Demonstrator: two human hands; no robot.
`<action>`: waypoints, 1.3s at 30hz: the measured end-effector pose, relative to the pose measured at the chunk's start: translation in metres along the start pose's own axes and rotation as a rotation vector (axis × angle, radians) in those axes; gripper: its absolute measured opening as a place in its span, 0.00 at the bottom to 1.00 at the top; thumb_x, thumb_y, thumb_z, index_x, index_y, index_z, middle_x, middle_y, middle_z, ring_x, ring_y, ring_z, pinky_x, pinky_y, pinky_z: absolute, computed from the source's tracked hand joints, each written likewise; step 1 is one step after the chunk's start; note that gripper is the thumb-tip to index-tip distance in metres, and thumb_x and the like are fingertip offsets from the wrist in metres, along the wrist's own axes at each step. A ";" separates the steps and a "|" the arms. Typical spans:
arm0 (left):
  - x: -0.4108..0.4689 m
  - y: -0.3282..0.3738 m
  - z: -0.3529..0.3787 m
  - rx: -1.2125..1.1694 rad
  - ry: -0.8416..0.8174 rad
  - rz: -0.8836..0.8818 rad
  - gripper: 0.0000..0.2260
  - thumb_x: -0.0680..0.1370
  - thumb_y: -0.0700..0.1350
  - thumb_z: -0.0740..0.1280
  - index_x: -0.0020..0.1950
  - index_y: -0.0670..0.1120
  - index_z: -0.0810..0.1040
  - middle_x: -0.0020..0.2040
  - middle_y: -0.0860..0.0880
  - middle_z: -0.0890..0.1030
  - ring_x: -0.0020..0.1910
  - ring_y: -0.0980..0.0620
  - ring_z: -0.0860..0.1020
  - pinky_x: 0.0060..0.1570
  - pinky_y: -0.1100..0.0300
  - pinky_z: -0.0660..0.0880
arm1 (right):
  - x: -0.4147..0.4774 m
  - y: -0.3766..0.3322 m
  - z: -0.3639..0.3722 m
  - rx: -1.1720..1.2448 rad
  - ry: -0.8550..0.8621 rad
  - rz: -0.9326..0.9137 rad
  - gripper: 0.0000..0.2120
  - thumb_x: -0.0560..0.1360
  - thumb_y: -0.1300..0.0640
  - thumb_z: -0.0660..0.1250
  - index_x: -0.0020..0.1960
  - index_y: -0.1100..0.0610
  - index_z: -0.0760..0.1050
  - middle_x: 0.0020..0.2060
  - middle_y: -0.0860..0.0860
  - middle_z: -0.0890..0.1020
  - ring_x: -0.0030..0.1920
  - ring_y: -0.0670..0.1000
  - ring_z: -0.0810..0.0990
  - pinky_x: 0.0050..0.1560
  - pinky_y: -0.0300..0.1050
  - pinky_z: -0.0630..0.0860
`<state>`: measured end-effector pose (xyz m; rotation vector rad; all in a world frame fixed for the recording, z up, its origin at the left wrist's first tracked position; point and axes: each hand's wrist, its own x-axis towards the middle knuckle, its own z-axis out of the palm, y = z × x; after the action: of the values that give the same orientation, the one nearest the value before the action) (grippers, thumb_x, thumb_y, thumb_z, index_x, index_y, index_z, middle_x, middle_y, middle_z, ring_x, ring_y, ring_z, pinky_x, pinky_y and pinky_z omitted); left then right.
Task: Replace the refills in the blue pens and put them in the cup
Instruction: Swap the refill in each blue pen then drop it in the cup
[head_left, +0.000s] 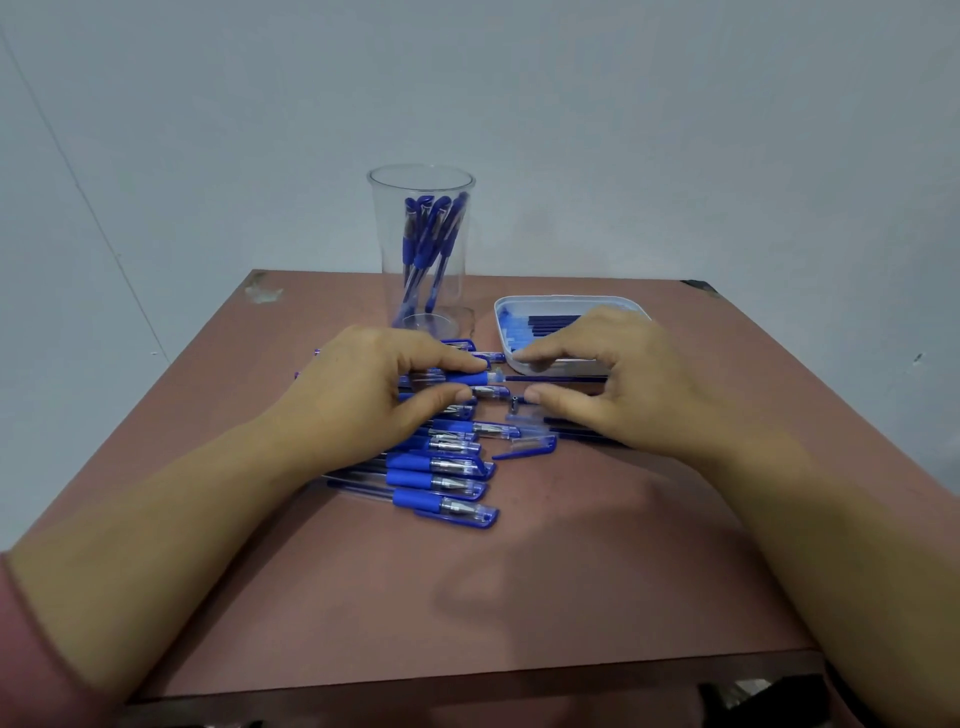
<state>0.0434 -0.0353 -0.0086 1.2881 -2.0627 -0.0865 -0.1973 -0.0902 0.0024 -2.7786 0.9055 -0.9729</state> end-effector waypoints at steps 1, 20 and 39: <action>0.000 0.000 0.000 -0.002 -0.002 0.005 0.12 0.73 0.51 0.73 0.57 0.58 0.83 0.41 0.71 0.76 0.43 0.76 0.74 0.44 0.79 0.67 | 0.002 0.000 0.003 -0.021 -0.020 -0.030 0.14 0.72 0.45 0.70 0.56 0.47 0.82 0.44 0.40 0.84 0.44 0.45 0.79 0.47 0.45 0.74; 0.002 -0.010 -0.005 0.013 0.039 -0.050 0.12 0.73 0.50 0.73 0.57 0.58 0.83 0.44 0.66 0.79 0.42 0.75 0.75 0.42 0.79 0.67 | -0.013 0.015 -0.015 -0.044 -0.325 0.262 0.07 0.74 0.51 0.71 0.52 0.42 0.82 0.40 0.30 0.78 0.47 0.31 0.75 0.51 0.32 0.72; 0.002 -0.009 -0.006 0.013 0.020 -0.029 0.12 0.74 0.52 0.71 0.56 0.61 0.82 0.42 0.72 0.76 0.43 0.73 0.76 0.43 0.79 0.67 | 0.035 0.048 -0.030 -0.163 -0.264 0.386 0.13 0.76 0.47 0.68 0.60 0.42 0.78 0.46 0.35 0.76 0.50 0.41 0.70 0.38 0.26 0.60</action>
<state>0.0532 -0.0392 -0.0066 1.3212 -2.0313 -0.0730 -0.2176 -0.1453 0.0343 -2.6149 1.4520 -0.4815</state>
